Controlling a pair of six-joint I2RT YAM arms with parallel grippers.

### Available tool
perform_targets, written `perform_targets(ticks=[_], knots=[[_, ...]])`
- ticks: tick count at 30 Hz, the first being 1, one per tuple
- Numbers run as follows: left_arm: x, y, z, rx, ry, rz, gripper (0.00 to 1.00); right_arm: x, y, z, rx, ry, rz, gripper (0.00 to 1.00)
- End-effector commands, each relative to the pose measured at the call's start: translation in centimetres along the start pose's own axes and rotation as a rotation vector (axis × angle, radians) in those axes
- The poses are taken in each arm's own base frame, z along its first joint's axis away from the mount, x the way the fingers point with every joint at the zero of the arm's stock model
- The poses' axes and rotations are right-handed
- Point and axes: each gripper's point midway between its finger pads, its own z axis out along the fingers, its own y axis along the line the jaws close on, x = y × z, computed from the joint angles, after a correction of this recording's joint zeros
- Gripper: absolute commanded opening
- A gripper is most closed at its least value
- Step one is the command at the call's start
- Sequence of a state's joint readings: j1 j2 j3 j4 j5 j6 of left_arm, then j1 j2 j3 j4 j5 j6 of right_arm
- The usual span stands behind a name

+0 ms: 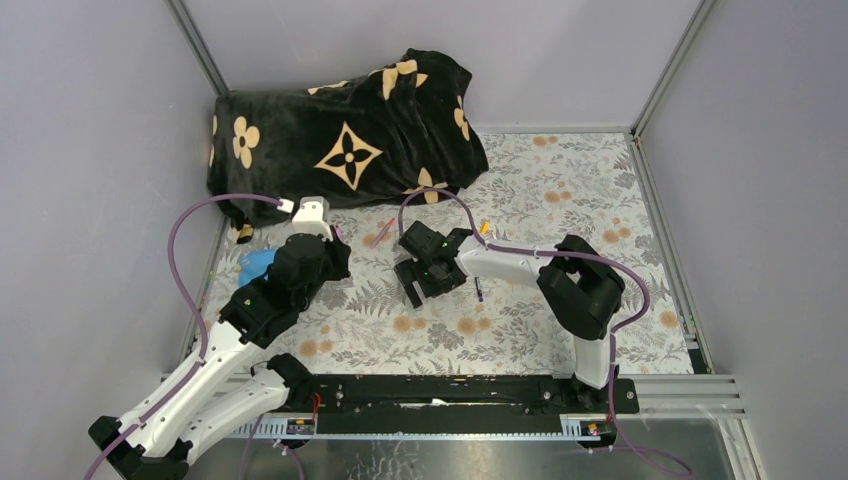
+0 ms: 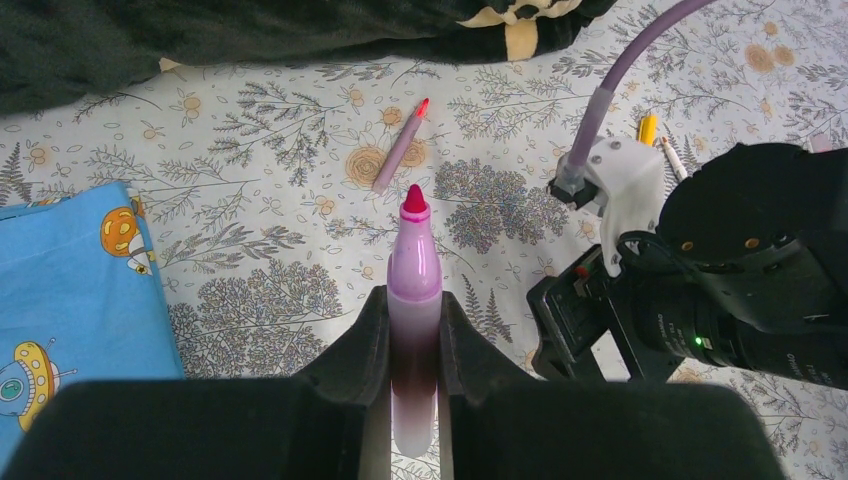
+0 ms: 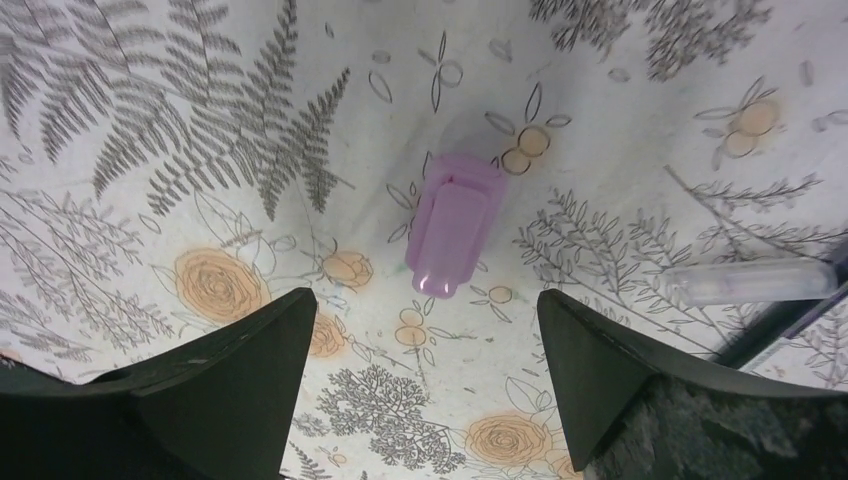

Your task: Insert the pens into the pen caps

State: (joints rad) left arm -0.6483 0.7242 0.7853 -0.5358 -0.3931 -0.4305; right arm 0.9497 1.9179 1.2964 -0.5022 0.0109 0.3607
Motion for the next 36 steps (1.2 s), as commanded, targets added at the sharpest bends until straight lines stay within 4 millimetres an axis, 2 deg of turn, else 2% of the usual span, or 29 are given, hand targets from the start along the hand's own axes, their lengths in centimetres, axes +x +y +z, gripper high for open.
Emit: perform_targets(ticks=[1,5,11,20,31,36], knots=[[-1.1,0.1,-0.1,-0.008,-0.038,0.004,0.0,-3.1,-0.1,-0.1,0.059,-0.081,0.038,0.88],[-1.1,0.1,-0.2,-0.009,-0.042,0.001,0.0,-4.0,0.3,1.0,0.063,-0.069,0.043,0.85],[-1.2,0.1,-0.3,-0.007,-0.047,-0.002,0.0,-4.0,-1.3,1.7,0.171,-0.068,0.098,0.8],[-1.1,0.1,-0.3,-0.004,-0.042,0.0,0.0,-2.8,-1.4,1.9,0.17,-0.042,0.14,0.62],[-1.1,0.0,-0.1,-0.006,-0.038,-0.001,0.0,-2.0,-1.1,1.9,0.128,-0.019,0.142,0.48],[-1.4,-0.2,-0.3,0.008,-0.056,-0.014,0.0,-2.1,-1.1,1.1,0.102,-0.029,0.144,0.34]])
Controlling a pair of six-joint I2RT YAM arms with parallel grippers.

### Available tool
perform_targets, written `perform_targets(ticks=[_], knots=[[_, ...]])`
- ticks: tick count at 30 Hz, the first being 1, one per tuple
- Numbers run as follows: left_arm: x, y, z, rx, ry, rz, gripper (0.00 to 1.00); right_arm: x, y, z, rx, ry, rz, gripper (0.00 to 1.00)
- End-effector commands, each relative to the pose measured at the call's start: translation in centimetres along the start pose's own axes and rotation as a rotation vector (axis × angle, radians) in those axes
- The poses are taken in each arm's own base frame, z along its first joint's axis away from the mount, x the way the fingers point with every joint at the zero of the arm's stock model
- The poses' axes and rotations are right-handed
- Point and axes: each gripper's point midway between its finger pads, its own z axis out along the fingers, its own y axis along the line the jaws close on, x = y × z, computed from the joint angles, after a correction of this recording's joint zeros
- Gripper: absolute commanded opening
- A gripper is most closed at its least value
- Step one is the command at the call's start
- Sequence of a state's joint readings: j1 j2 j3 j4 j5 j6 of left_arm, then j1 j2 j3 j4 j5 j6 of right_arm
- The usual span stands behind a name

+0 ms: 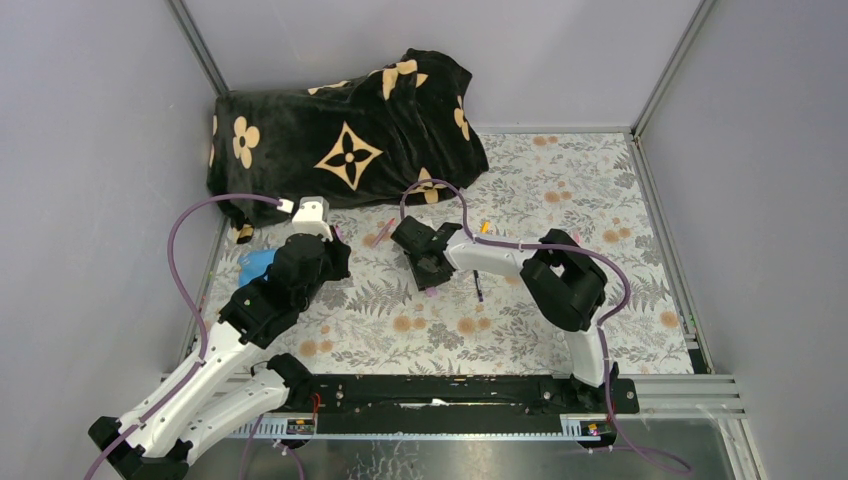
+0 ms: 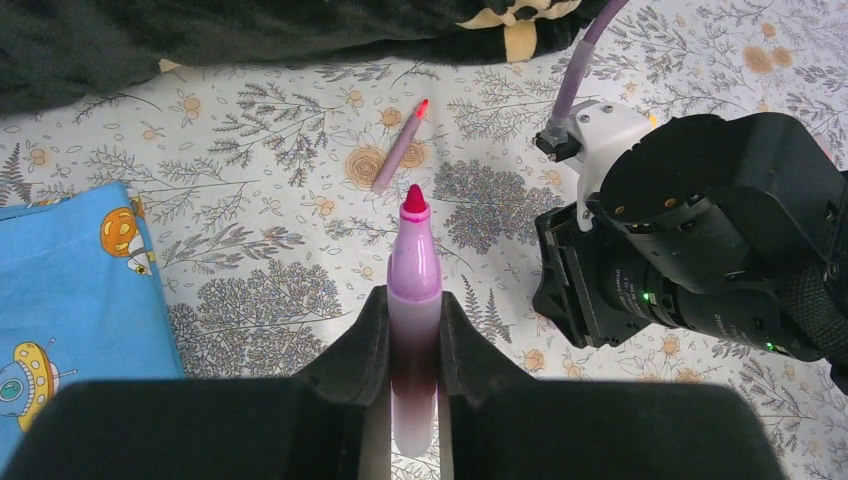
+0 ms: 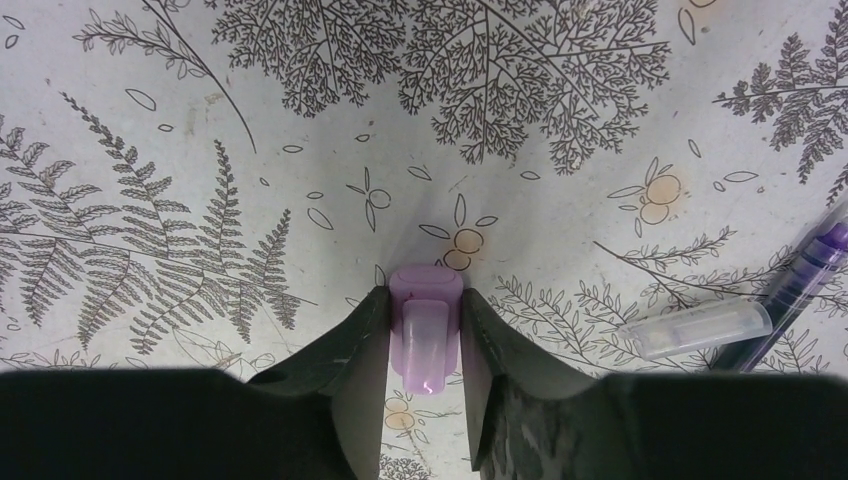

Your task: Insert the pens into the pen caps

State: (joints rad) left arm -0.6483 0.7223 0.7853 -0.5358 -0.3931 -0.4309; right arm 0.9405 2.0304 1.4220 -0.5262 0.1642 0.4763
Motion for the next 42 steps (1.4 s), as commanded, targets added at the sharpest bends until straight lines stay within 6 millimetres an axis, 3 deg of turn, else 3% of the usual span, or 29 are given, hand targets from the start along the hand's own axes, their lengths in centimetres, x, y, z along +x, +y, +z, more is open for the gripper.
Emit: perform_targets(ticks=[1,7,12,18,21,26,31,36,42], knots=[[-1.5,-0.2,-0.4,0.011,-0.06,-0.016,0.0,0.9,0.1,-1.1,-0.047,0.029,0.022,0.31],[-2.4,-1.5,-1.1,0.092,-0.111,-0.084,0.0,-0.7,0.1,-3.9,-0.108,-0.046,0.02,0.18],[-3.9,-4.7,-2.3,0.251,-0.099,-0.089,0.0,-4.0,0.5,-9.0,-0.196,-0.231,0.016,0.15],[-7.9,-7.0,-4.8,0.393,-0.219,-0.107,0.0,-8.6,0.1,-19.5,-0.364,-0.637,0.131,0.11],[-8.9,-8.4,-5.5,0.463,-0.232,-0.085,0.0,-9.6,-0.8,-24.2,-0.453,-0.815,0.234,0.1],[-8.7,-12.8,-5.9,0.664,-0.164,-0.063,0.0,-10.0,-2.6,-30.0,-0.553,-1.026,0.345,0.07],[-7.4,-15.9,-5.8,0.762,-0.13,-0.034,0.0,-9.2,-4.7,-36.1,-0.652,-1.191,0.427,0.07],[-5.2,-19.3,-5.4,0.807,-0.08,0.045,0.0,-8.6,-6.7,-38.5,-0.657,-1.285,0.491,0.05],[-4.0,-21.6,-4.6,0.829,-0.055,0.098,0.0,-8.7,-7.5,-38.4,-0.618,-1.292,0.517,0.05]])
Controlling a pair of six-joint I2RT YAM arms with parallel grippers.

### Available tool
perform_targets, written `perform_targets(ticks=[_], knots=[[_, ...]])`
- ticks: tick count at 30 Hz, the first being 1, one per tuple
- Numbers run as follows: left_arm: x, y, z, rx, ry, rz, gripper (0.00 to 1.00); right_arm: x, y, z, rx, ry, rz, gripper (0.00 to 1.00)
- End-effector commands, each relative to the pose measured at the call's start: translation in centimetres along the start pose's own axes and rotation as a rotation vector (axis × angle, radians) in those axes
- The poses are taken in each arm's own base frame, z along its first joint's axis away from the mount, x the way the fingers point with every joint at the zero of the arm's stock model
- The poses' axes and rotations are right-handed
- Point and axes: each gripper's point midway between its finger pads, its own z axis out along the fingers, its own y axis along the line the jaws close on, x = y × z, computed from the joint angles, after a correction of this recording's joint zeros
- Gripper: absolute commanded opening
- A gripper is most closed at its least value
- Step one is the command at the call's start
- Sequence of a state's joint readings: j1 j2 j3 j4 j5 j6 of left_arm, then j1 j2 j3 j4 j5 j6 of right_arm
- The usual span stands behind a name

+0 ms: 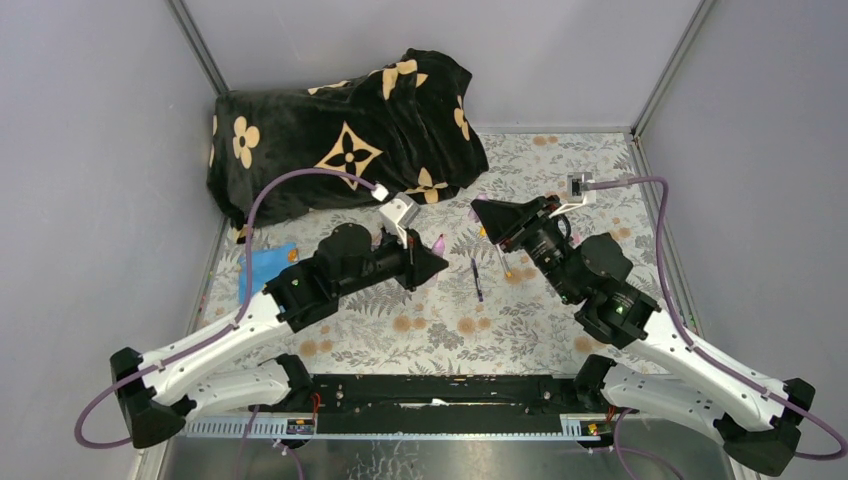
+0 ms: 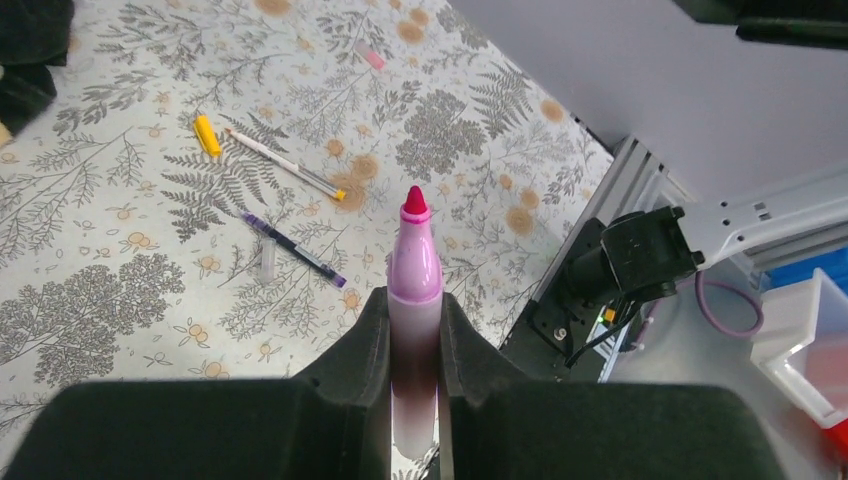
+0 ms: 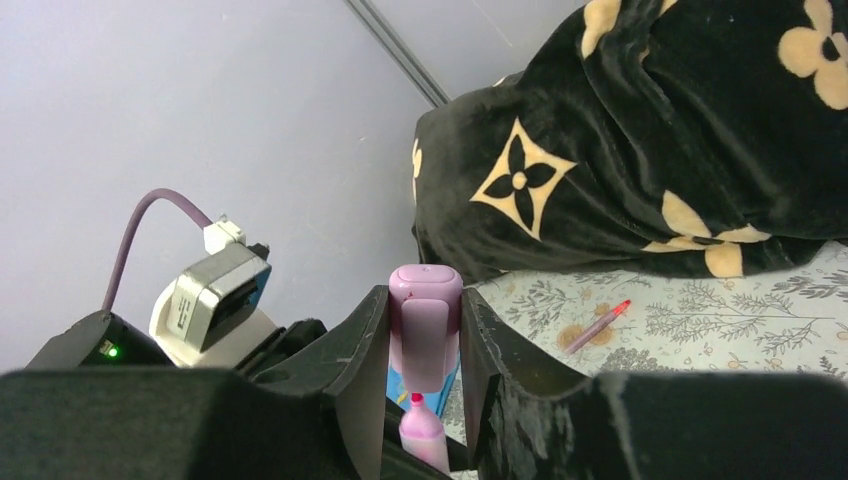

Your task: Insert the pens into the pen caps

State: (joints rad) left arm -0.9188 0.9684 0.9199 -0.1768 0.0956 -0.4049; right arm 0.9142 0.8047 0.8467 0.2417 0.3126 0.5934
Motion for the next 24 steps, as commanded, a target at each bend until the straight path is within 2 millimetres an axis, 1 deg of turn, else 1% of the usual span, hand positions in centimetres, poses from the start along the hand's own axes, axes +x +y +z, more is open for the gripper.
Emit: perform_targets(ticks=[1,6,16,24], knots=[[-3.1,-1.6,1.0,0.041,-0.095,0.061,0.0,-1.7,-0.4,0.4,0.04,-0.08,0.027,0.05],[-2.6,-1.7,2.0,0.046,-0.065,0.066,0.0,-1.3,-1.1,0.7,0.08,-0.07,0.04,0.05],[-2.0,-1.6,2.6,0.035,-0.045,0.066,0.0,0.4,-2.0,1.4,0.133,0.001,0.017,0.04],[-1.7,-1.5,3.1,0.028,-0.026,0.065,0.0,1.2,-1.4,1.8,0.102,0.044,0.006,0.05]])
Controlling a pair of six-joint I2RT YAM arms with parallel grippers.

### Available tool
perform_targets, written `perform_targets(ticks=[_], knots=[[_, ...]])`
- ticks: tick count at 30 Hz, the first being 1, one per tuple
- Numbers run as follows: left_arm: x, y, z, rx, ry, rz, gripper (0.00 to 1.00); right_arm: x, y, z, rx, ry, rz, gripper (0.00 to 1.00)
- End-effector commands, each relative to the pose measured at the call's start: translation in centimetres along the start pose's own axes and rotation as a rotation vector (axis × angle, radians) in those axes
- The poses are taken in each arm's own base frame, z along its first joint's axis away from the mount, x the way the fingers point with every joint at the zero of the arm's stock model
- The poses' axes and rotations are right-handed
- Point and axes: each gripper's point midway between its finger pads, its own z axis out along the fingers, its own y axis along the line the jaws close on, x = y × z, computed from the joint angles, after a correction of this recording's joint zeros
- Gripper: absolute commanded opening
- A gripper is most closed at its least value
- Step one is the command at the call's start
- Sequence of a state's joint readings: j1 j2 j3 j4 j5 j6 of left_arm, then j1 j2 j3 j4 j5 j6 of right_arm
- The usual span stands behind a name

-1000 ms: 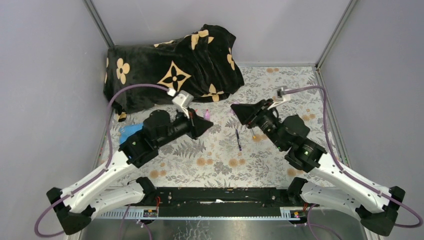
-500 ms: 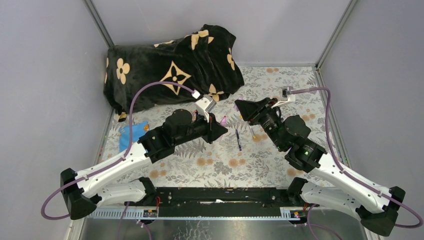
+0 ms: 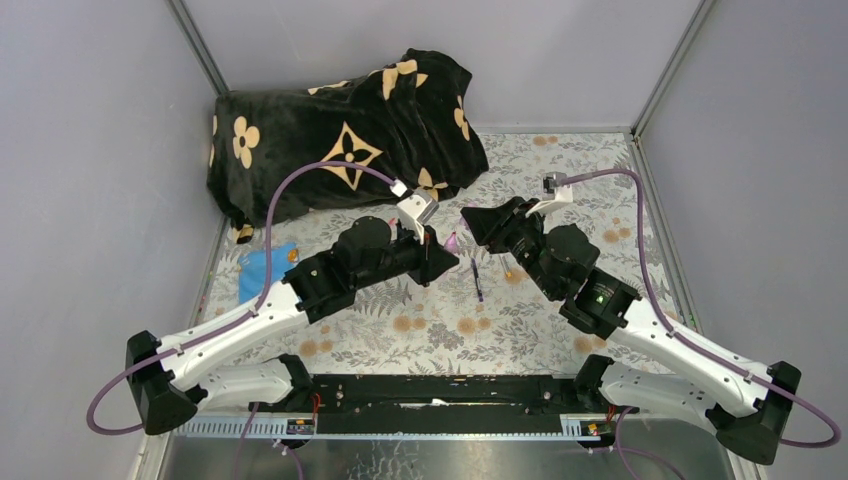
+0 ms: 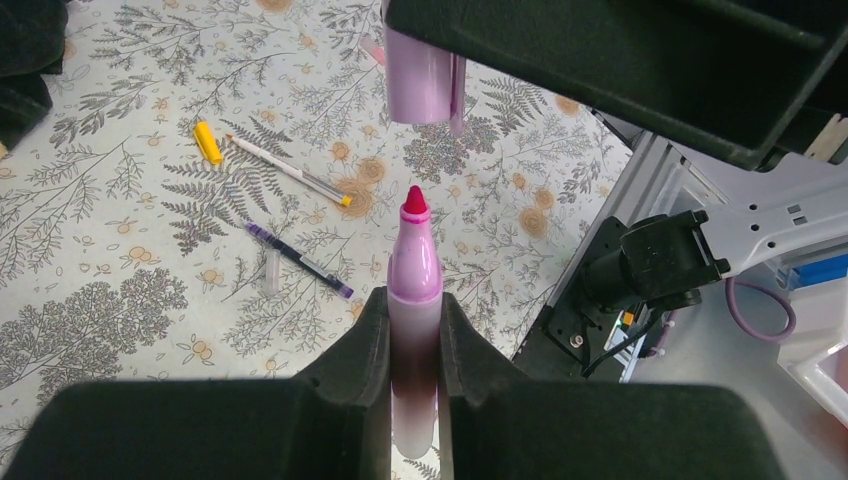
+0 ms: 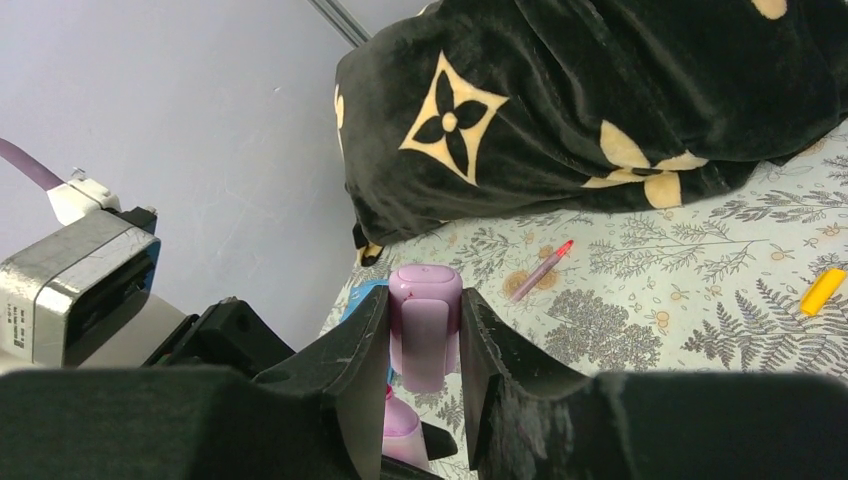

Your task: Insert the pens into the pen caps

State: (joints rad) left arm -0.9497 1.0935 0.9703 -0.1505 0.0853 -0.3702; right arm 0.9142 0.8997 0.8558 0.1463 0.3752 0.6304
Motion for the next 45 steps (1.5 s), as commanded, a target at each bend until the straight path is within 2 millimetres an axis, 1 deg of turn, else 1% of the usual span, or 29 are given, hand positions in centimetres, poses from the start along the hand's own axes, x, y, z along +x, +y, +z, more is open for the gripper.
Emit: perform_targets(ticks=[1,7,22,31,36,45], knots=[[-2.6,-1.1,0.1,0.025,-0.077,0.028,0.0,-2.6,2.2,-0.1,-0.055,-0.048,0.031,0.05],[-2.4,-1.1,0.2,0.023,-0.071,0.028,0.0,-2.1,2.8,0.0,-0.08,-0.025,0.031,0.05],[-2.4,-0.9,0.1,0.016,-0.073,0.027,0.0,-1.1,2.9,0.2,-0.09,0.015,0.025,0.05],[-2.7,-0.7,-0.2,-0.002,-0.086,0.025,0.0,-0.4,3.0,0.2,-0.101,0.048,0.019,0.04],[-2.9,-0.6,-0.2,-0.012,-0.091,0.024,0.0,0.2,2.7,0.3,-0.097,0.068,0.004,0.04],[-3.7,-0.6,-0.2,-0.018,-0.11,0.027,0.0,1.5,2.7,0.7,-0.096,0.128,-0.033,0.06]])
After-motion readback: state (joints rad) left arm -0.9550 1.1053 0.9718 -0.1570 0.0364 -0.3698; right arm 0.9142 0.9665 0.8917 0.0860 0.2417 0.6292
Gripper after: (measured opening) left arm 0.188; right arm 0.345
